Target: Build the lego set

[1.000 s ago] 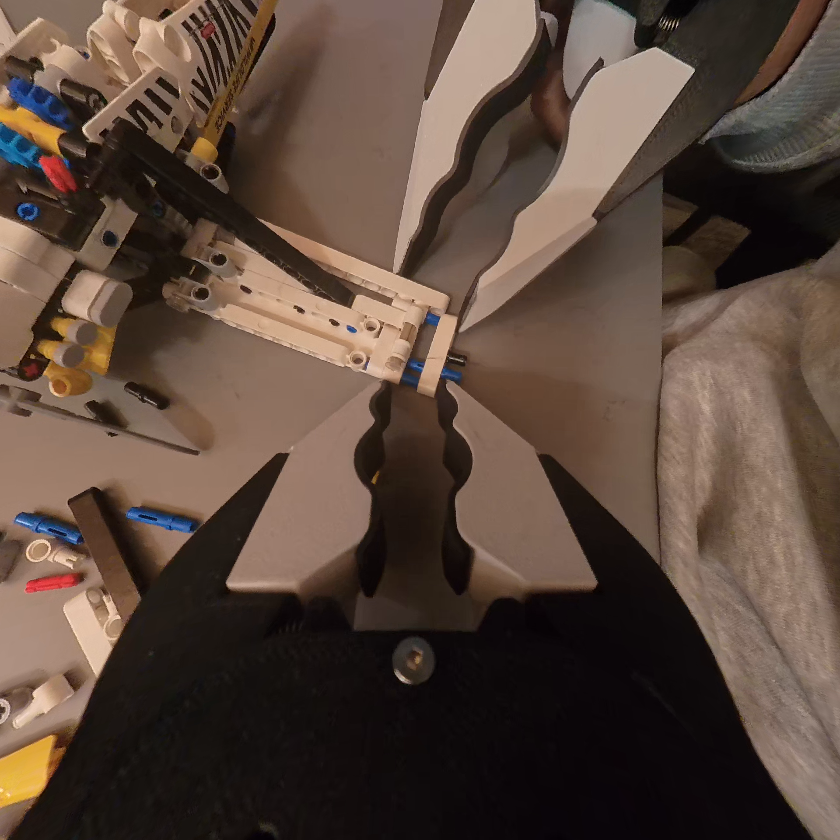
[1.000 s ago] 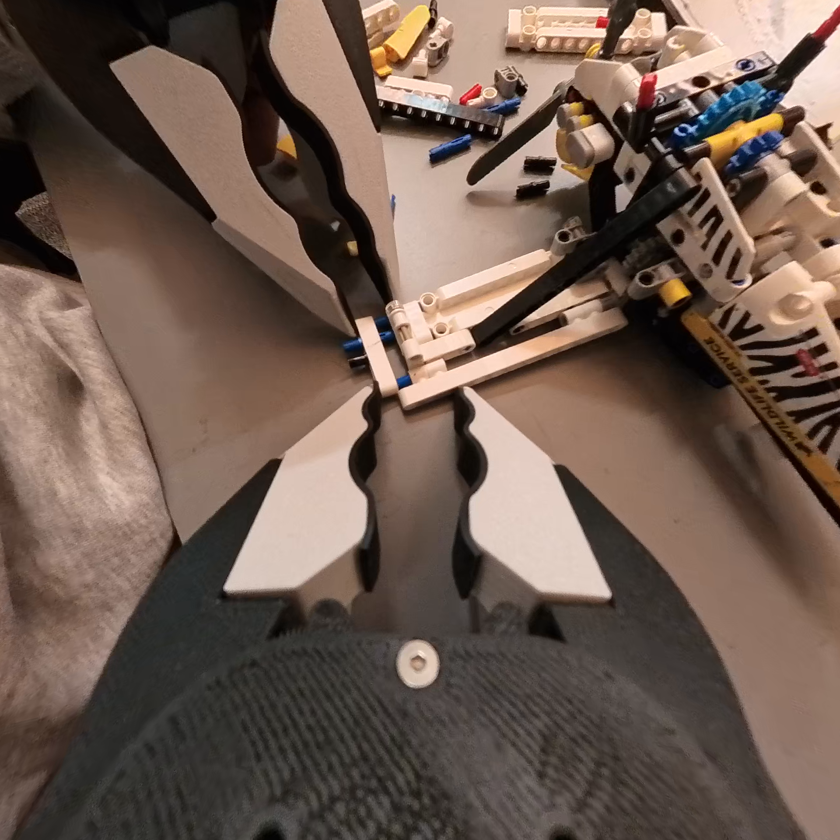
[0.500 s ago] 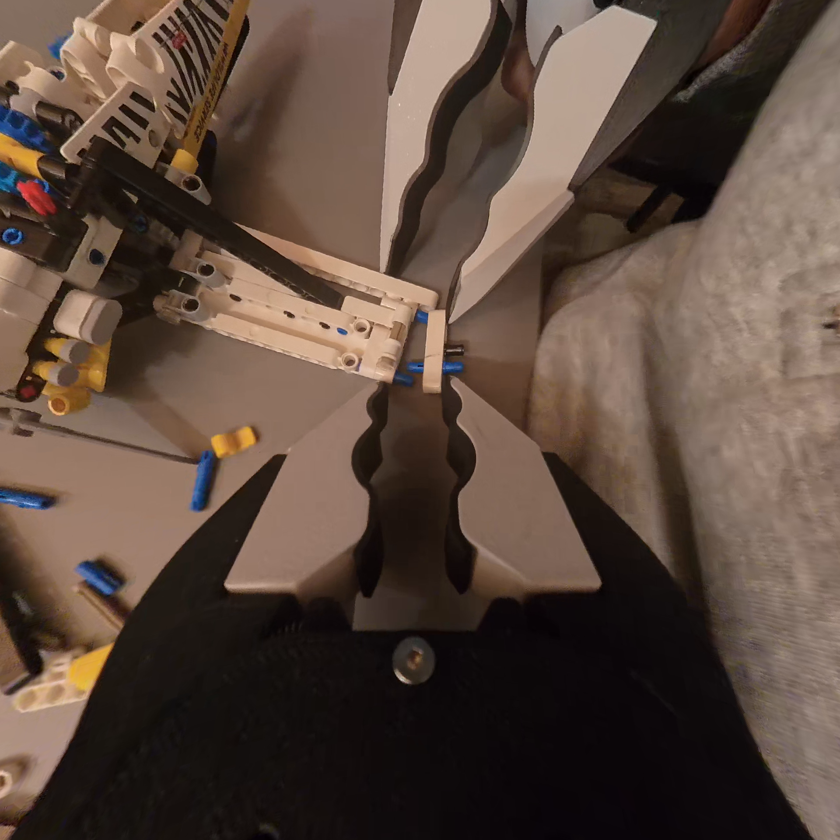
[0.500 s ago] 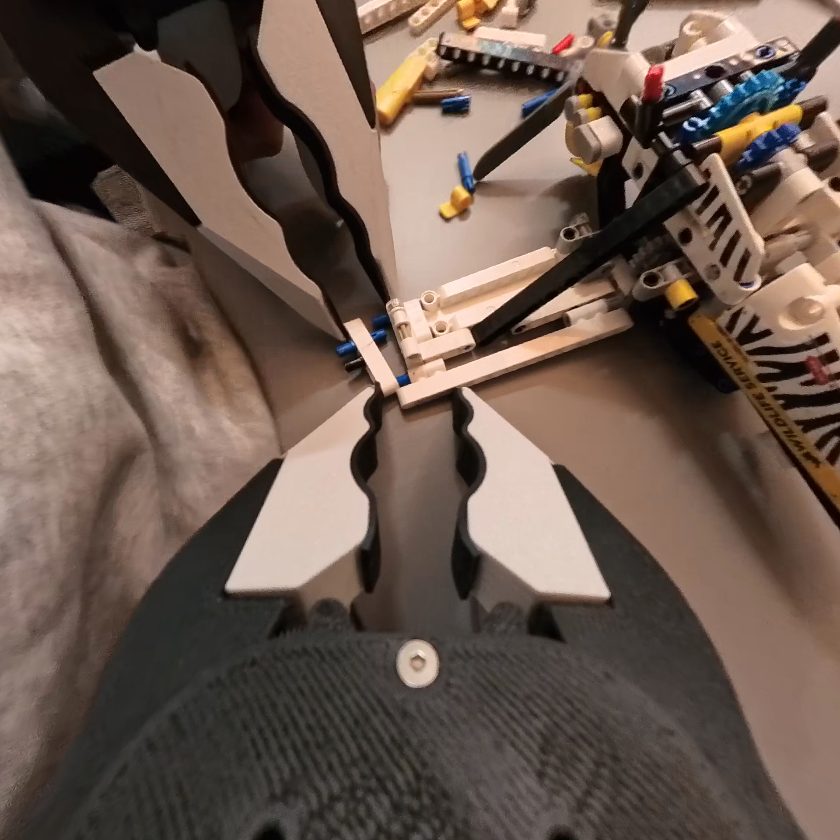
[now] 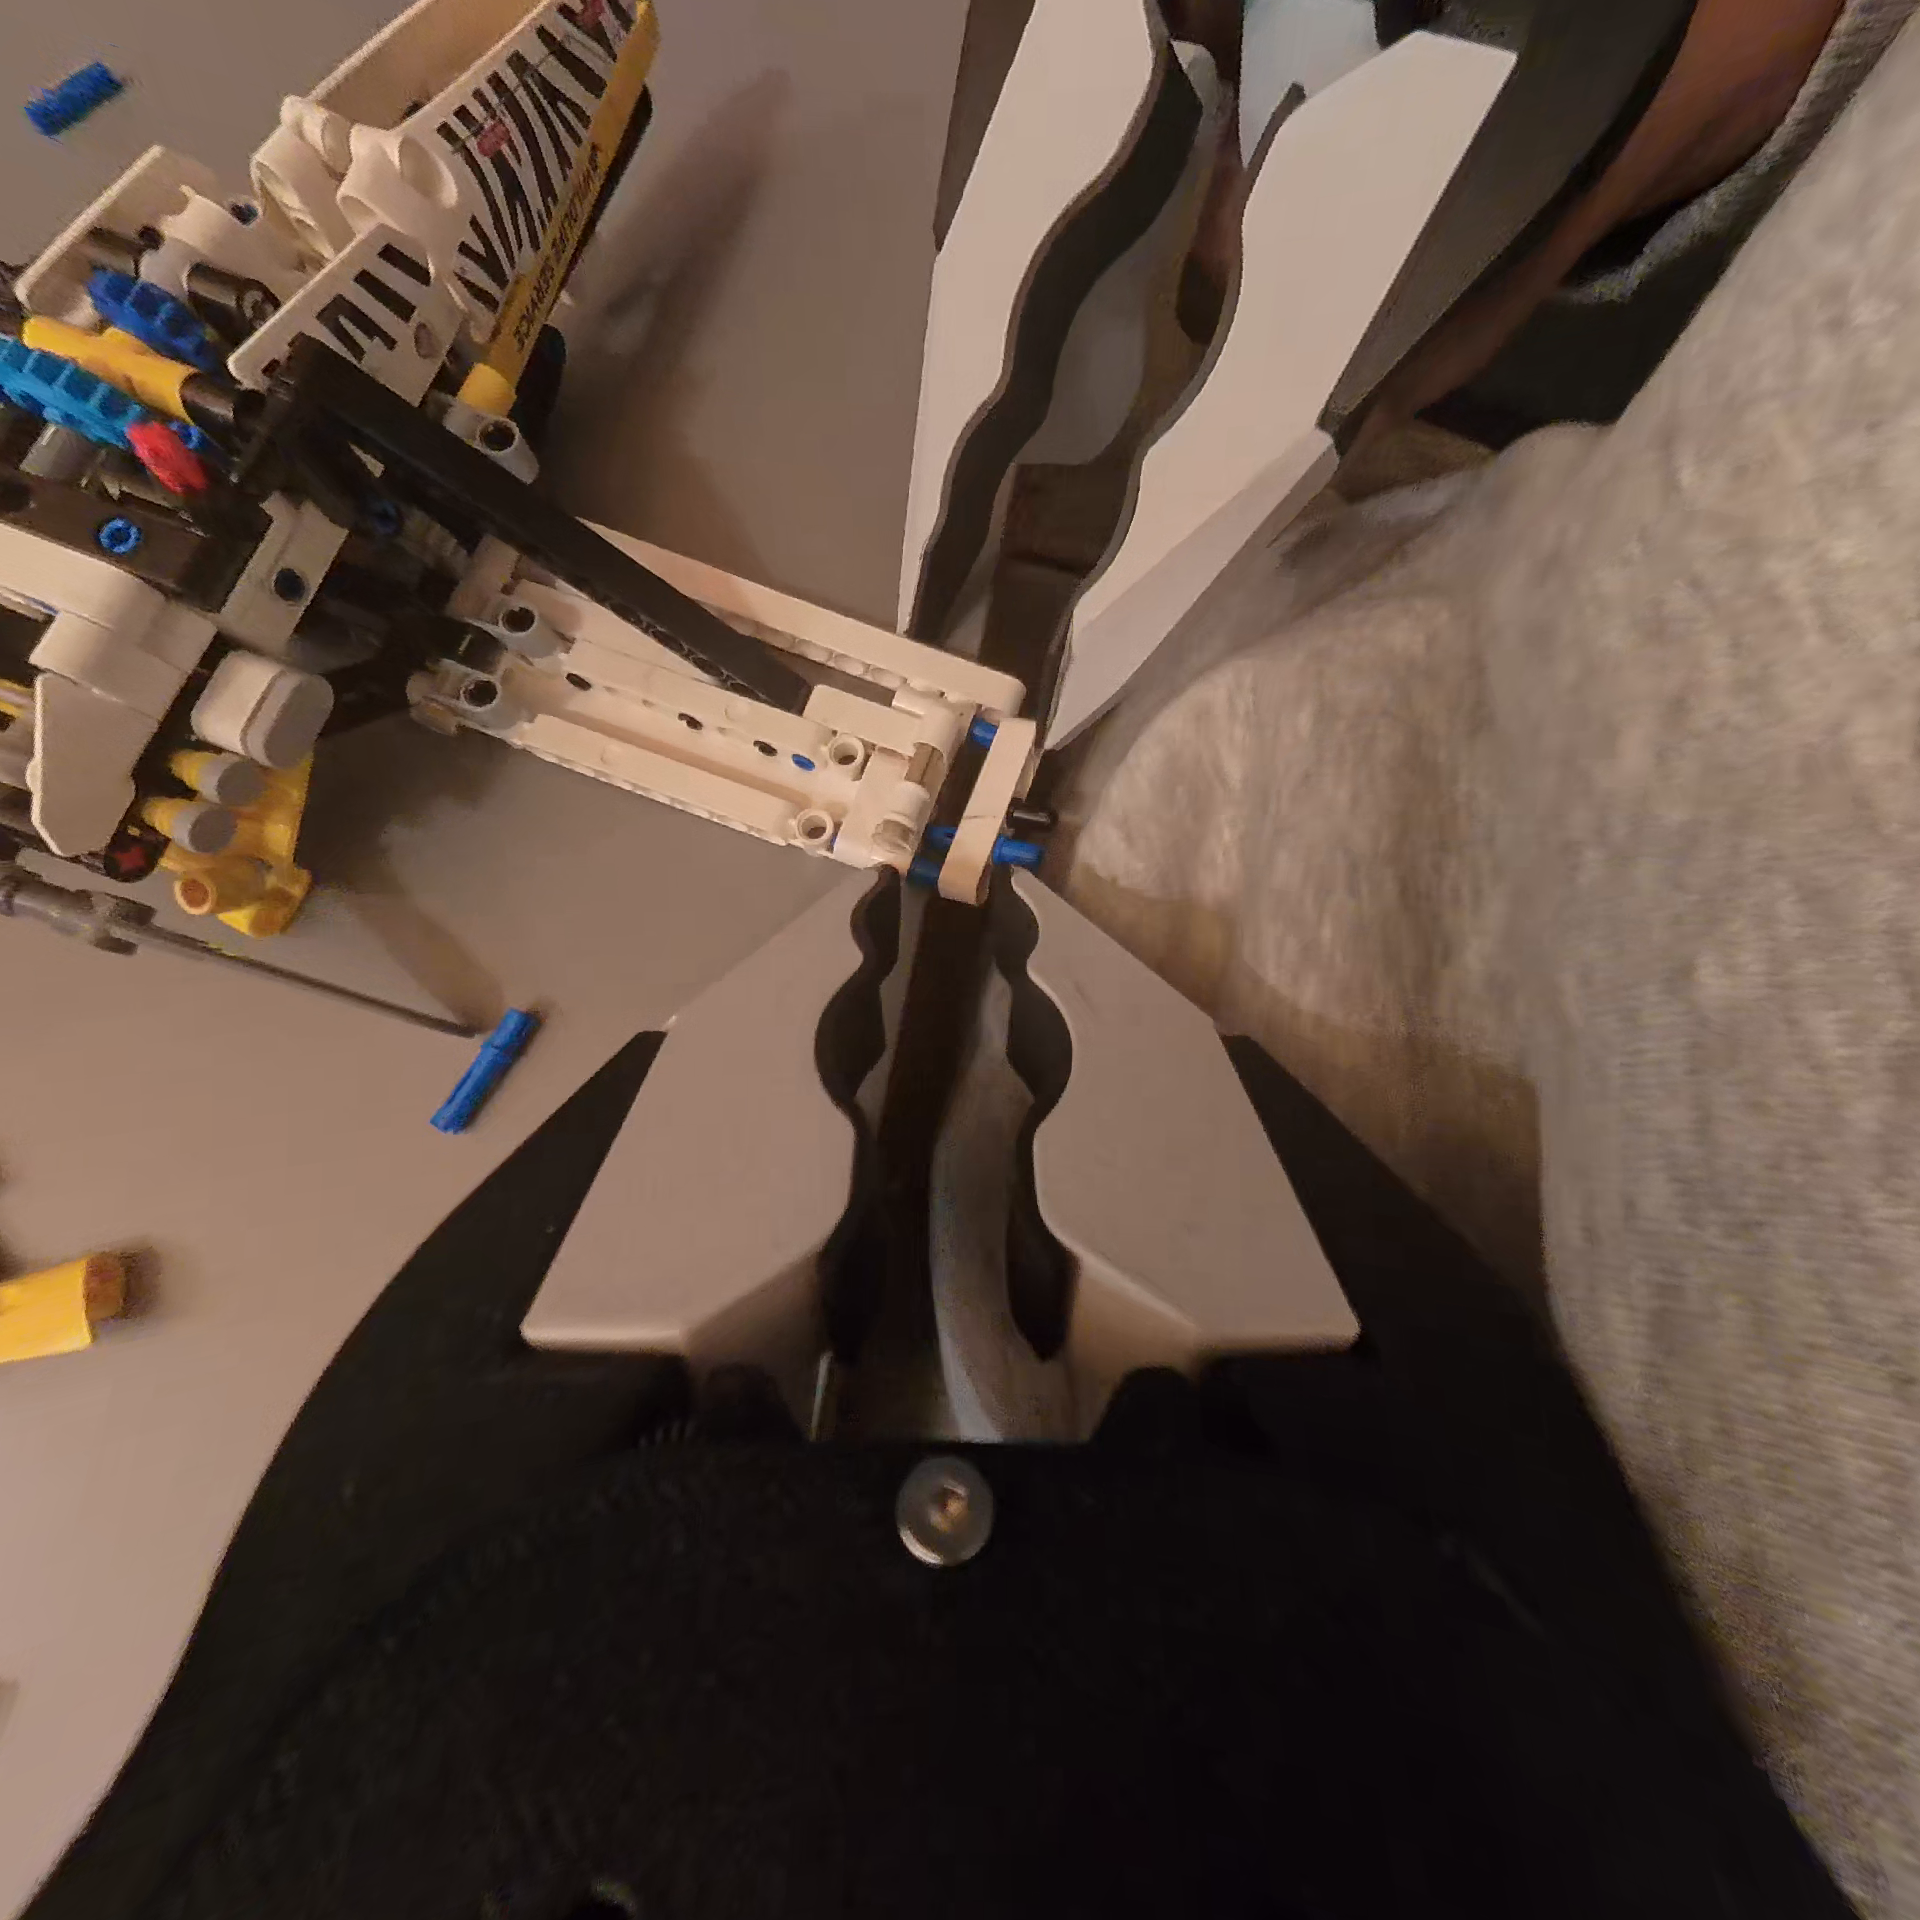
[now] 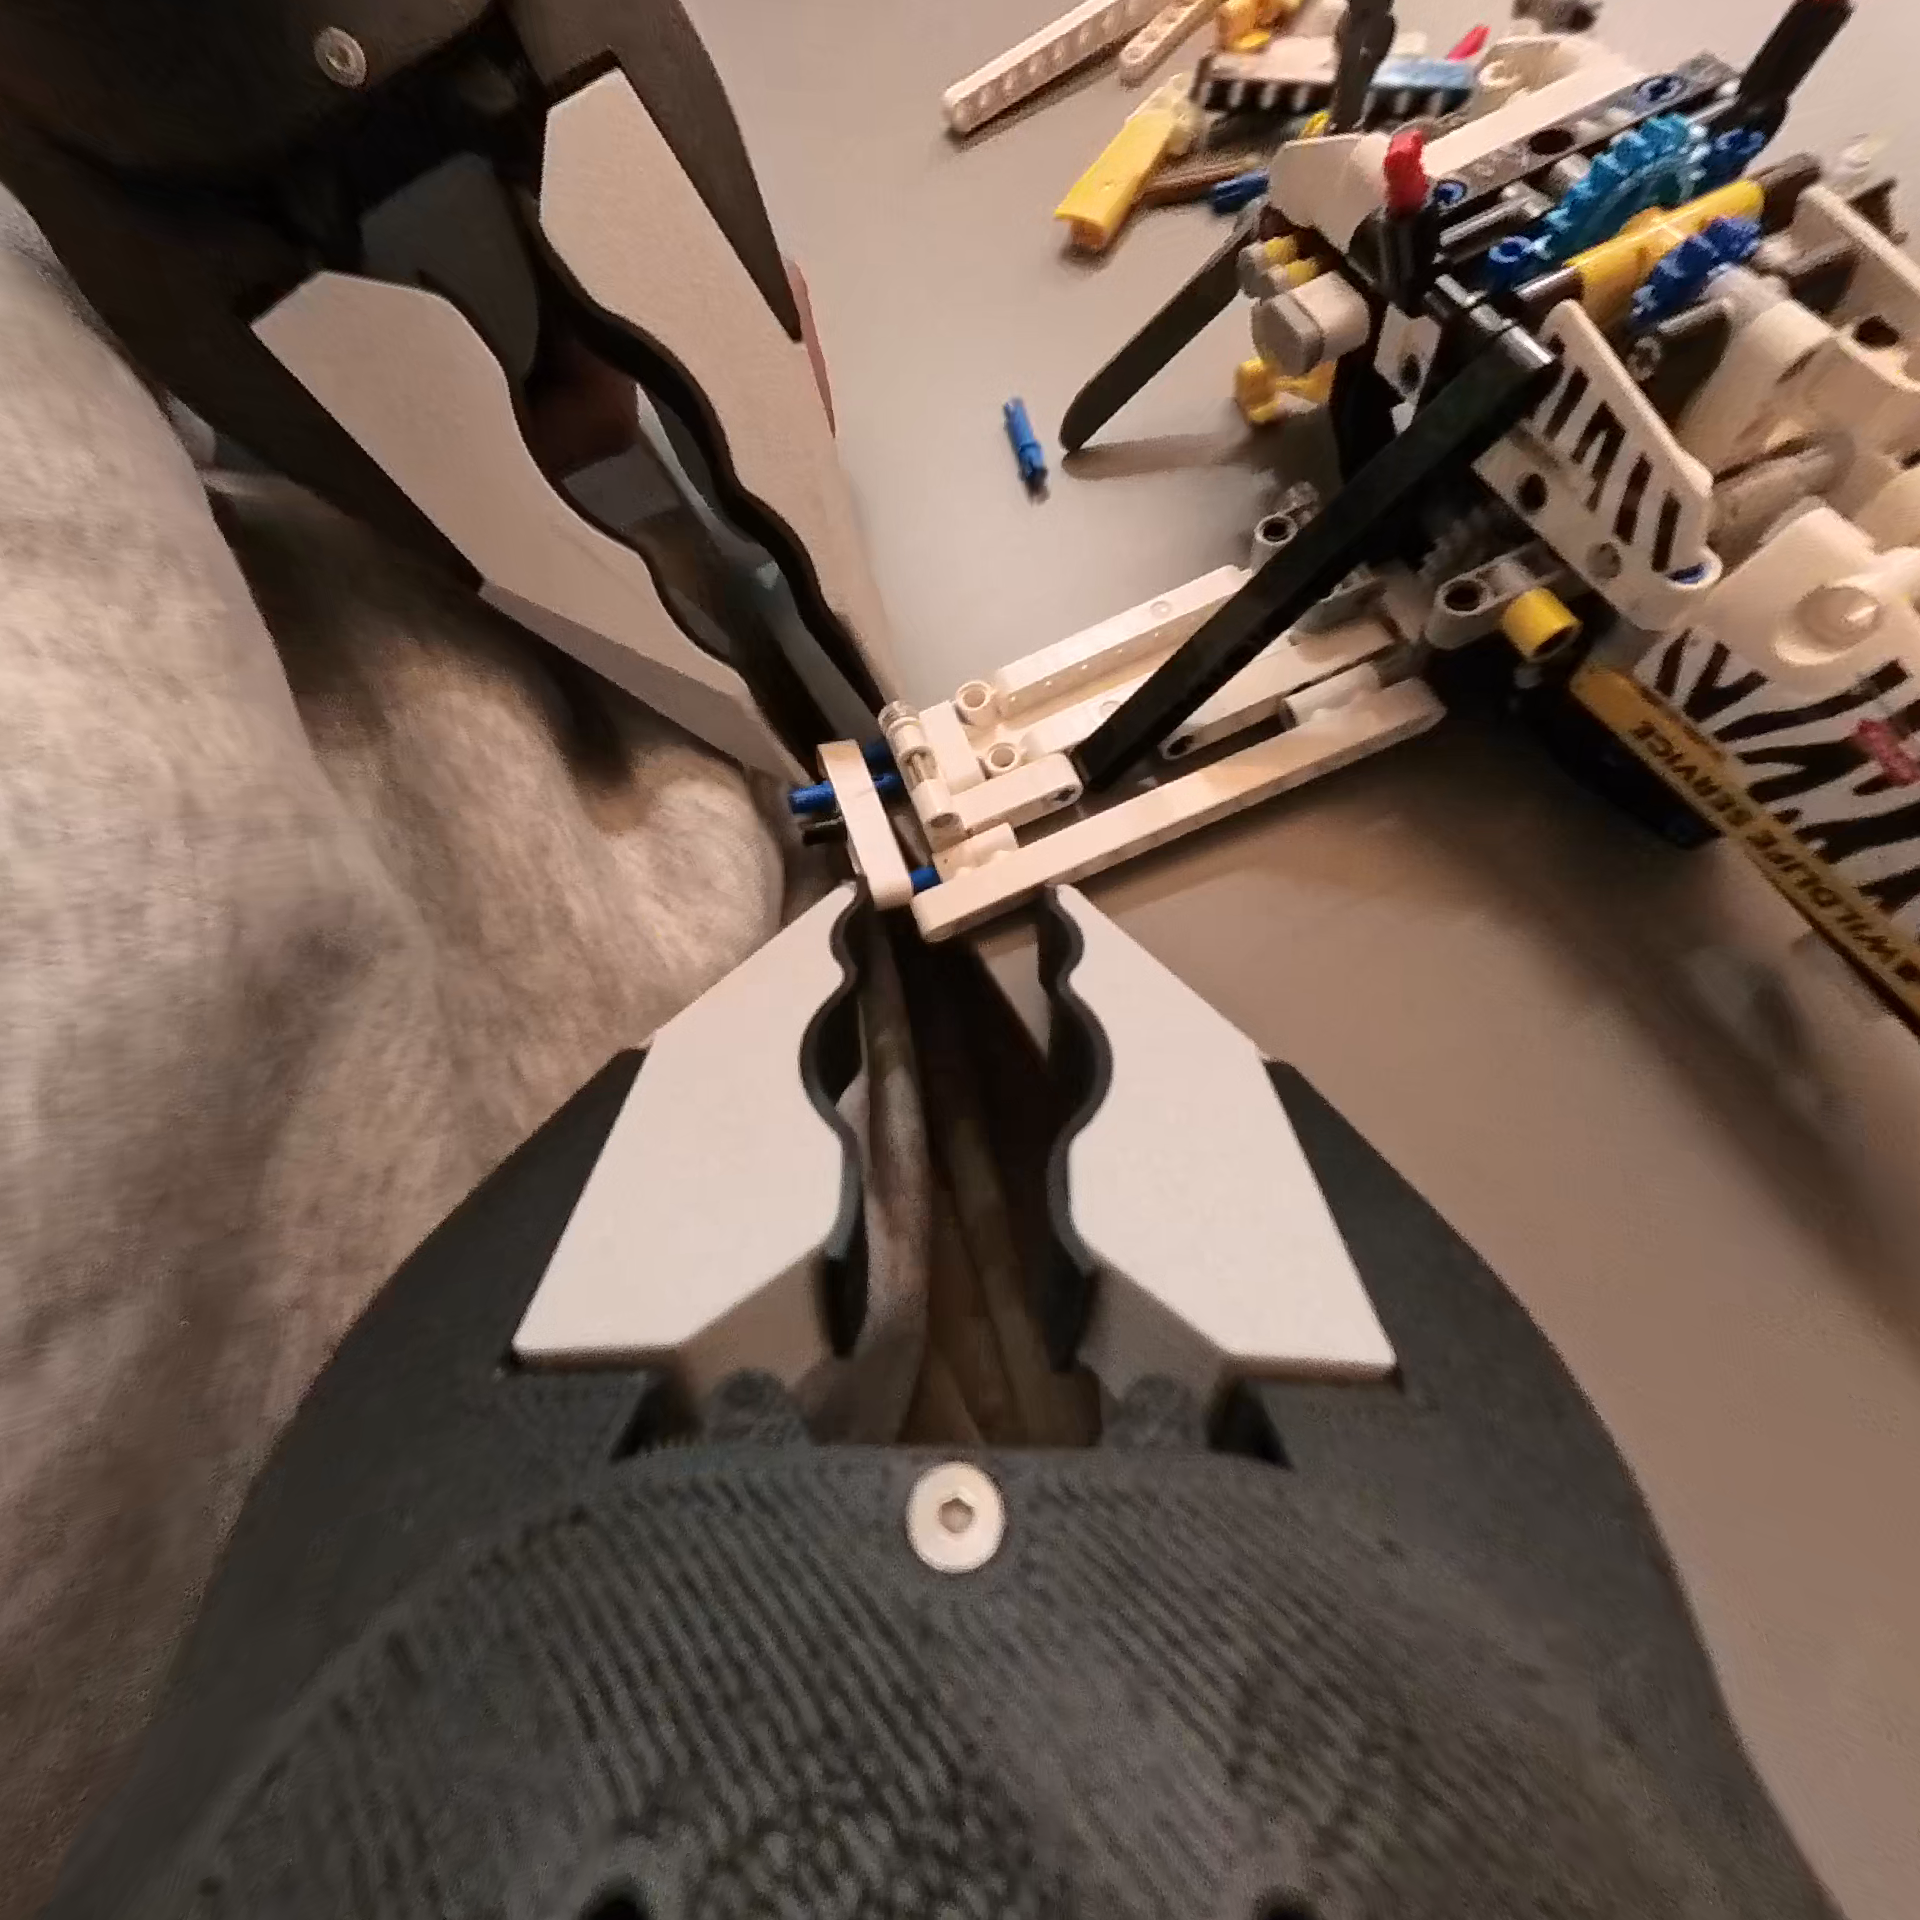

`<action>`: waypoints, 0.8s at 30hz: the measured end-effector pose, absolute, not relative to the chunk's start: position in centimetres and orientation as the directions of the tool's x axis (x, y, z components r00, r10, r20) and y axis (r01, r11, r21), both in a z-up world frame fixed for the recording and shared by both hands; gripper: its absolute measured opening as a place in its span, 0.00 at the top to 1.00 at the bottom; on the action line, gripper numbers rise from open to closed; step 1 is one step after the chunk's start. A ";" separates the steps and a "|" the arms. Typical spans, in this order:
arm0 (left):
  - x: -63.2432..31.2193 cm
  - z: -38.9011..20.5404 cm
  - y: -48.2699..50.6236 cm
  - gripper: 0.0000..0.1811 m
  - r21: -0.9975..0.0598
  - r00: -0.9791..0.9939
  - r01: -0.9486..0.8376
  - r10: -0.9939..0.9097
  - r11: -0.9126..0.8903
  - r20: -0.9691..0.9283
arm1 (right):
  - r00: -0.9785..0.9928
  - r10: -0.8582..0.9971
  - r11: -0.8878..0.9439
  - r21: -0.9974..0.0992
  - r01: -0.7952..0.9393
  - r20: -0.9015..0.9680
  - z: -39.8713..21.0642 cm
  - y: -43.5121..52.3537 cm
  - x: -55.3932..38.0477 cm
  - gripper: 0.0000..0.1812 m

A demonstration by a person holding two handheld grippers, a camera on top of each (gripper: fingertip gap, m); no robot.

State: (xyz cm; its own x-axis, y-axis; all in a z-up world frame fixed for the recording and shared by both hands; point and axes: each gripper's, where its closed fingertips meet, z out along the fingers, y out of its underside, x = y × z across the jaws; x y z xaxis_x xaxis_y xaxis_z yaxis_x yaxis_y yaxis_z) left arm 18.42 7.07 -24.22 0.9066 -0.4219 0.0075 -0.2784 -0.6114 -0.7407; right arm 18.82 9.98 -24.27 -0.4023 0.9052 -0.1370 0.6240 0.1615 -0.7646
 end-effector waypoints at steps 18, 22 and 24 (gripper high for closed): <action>18.8 -24.5 5.3 0.87 -0.796 0.934 -0.277 -0.347 -0.537 -0.091 | -0.425 0.905 0.244 -0.810 0.534 -0.008 -24.4 8.7 20.6 0.77; 18.8 -25.1 5.0 0.92 -0.795 0.938 -0.233 -0.345 -0.560 -0.033 | -0.419 0.908 0.216 -0.828 0.517 -0.025 -24.3 9.2 20.9 0.81; 18.9 -25.0 4.9 0.93 -0.798 0.935 -0.220 -0.354 -0.561 -0.009 | -0.410 0.911 0.191 -0.838 0.511 -0.042 -24.3 9.6 21.3 0.82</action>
State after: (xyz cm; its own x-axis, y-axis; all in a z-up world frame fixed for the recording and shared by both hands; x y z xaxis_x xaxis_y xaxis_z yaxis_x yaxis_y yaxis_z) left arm 18.87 4.91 -25.01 0.9351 -0.3541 -0.0090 -0.2201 -0.5610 -0.7980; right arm 21.32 9.61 -24.32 -0.4101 0.9111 -0.0419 0.5107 0.1913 -0.8382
